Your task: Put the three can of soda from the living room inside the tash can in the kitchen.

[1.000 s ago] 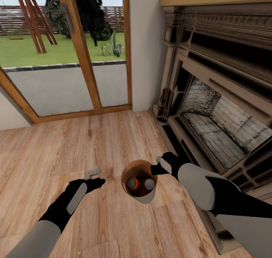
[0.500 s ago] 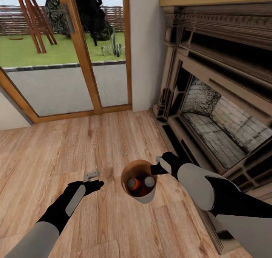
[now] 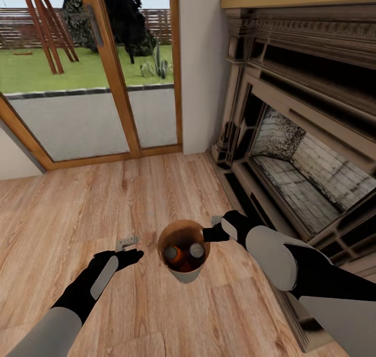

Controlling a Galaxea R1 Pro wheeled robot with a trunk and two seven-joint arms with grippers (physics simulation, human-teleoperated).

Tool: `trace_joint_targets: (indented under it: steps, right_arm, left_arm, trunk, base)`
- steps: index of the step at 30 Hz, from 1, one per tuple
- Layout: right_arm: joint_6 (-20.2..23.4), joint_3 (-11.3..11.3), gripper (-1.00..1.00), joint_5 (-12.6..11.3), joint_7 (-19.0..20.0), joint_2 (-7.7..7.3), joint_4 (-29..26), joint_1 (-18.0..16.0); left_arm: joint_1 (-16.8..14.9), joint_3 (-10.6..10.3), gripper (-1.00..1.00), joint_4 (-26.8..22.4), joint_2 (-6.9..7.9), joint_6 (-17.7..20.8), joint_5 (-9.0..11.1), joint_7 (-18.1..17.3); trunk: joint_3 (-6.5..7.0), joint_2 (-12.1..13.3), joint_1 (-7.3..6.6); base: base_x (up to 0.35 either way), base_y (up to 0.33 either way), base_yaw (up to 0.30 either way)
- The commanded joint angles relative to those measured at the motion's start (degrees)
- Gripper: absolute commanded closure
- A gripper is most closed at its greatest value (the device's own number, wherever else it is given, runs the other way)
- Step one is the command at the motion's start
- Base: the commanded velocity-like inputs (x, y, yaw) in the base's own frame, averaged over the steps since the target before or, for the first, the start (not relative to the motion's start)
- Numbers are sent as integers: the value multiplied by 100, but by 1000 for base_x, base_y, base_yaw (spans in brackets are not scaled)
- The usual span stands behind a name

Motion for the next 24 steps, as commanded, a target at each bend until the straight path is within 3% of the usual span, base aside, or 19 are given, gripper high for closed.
trace_joint_targets:
  steps: [1,24]
  right_arm:
    - [2,32,100,-3,98,-2,-1,-1]
    - [3,43,100,6,221,-3,-2,-1]
  left_arm:
    - [-1,0,-100,0,0,1,0,0]
    - [2,-6,-100,0,0,-33,-14,-17]
  trunk:
    - [-18,-40,22]
    - [-431,-963,527]
  base:
    - [0,0,0]
    - [0,0,0]
